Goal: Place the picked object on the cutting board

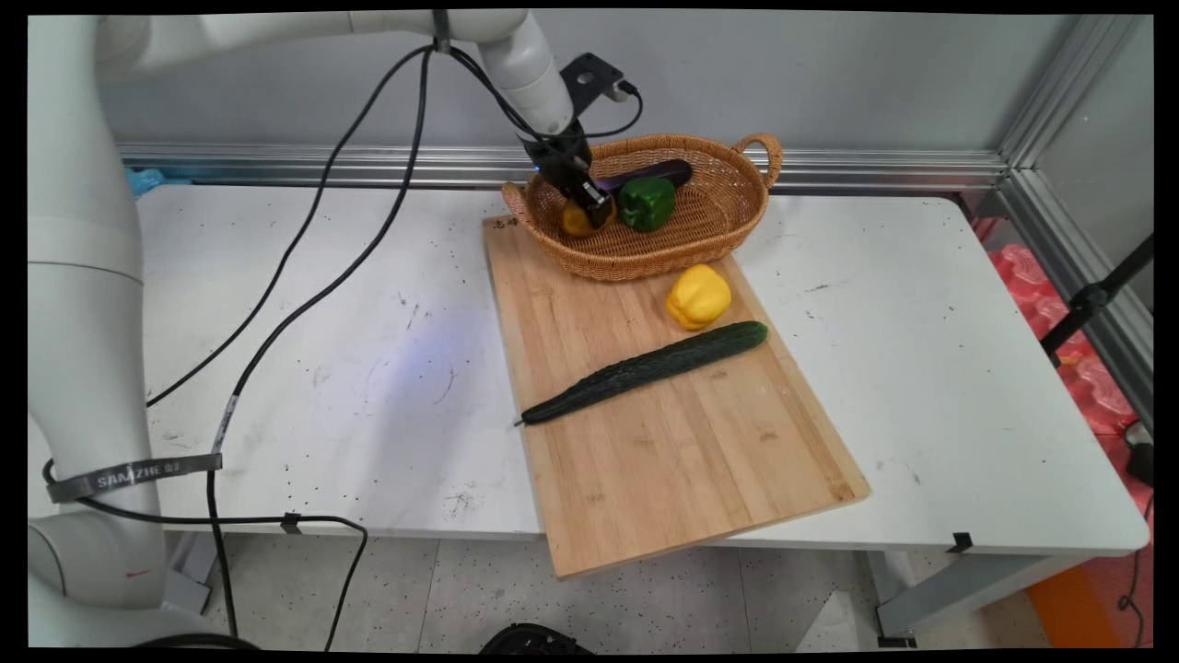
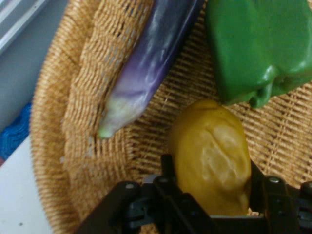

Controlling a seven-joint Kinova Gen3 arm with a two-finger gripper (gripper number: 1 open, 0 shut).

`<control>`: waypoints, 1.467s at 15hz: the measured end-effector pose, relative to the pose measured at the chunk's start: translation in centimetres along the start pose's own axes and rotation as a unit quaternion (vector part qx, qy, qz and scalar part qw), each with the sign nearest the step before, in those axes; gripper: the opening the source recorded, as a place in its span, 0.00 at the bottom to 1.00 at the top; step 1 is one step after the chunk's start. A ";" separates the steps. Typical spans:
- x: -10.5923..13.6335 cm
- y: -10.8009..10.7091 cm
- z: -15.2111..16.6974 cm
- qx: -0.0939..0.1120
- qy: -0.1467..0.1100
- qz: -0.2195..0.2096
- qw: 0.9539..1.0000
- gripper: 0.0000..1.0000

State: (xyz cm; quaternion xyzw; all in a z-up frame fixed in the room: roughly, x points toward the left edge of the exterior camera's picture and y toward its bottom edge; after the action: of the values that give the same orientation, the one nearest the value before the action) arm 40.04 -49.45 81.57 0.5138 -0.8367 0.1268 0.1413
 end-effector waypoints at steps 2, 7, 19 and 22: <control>-0.6 -0.2 -1.3 0.004 0.000 -0.003 1.000 0.00; -2.0 0.5 -6.6 0.008 0.005 0.000 1.000 0.00; -5.1 6.0 -17.5 -0.060 0.029 0.122 0.990 0.00; -6.1 7.3 -18.4 -0.079 0.030 0.165 0.983 0.00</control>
State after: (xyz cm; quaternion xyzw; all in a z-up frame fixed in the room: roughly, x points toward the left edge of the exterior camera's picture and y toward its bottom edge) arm 38.13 -34.64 95.89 0.3522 -0.9125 0.0977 0.1839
